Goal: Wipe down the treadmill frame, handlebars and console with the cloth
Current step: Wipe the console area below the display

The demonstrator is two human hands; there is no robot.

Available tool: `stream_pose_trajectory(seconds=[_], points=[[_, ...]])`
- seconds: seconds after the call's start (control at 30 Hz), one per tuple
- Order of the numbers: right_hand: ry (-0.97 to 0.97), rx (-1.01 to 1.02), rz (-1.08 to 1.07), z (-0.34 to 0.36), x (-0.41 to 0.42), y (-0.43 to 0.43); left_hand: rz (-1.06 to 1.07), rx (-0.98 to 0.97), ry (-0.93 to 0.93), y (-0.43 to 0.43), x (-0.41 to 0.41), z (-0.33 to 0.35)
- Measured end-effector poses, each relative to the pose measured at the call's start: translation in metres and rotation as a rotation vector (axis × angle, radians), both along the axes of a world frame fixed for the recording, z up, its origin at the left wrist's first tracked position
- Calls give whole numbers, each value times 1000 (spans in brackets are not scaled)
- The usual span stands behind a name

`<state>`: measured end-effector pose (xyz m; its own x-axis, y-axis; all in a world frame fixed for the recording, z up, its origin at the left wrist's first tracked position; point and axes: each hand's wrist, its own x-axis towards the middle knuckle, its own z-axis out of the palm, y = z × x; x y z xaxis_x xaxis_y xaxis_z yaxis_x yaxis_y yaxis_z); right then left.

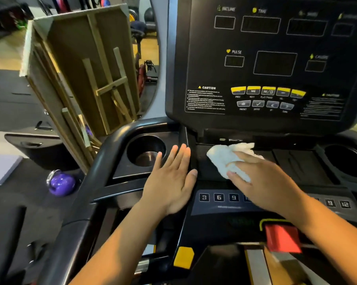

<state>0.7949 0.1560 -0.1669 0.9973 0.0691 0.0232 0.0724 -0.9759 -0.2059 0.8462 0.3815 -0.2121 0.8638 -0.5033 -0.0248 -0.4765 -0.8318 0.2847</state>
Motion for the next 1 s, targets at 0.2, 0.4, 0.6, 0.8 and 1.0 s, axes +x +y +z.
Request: stream_pose_trajectory(seconds=[0.2, 0.4, 0.6, 0.8, 1.0], points=[[-72, 0, 82, 1, 22, 53, -5, -138, 135, -25, 21, 7], [33, -27, -66, 0, 8, 4, 31, -146, 77, -25, 17, 10], [-6, 47, 63, -6, 26, 55, 14, -392, 81, -24, 5, 17], [4, 133, 41, -1, -2, 10, -50, -295, 43, -22, 8, 9], [-48, 147, 67, -4, 25, 37, -23, -456, 114, -43, 8, 8]])
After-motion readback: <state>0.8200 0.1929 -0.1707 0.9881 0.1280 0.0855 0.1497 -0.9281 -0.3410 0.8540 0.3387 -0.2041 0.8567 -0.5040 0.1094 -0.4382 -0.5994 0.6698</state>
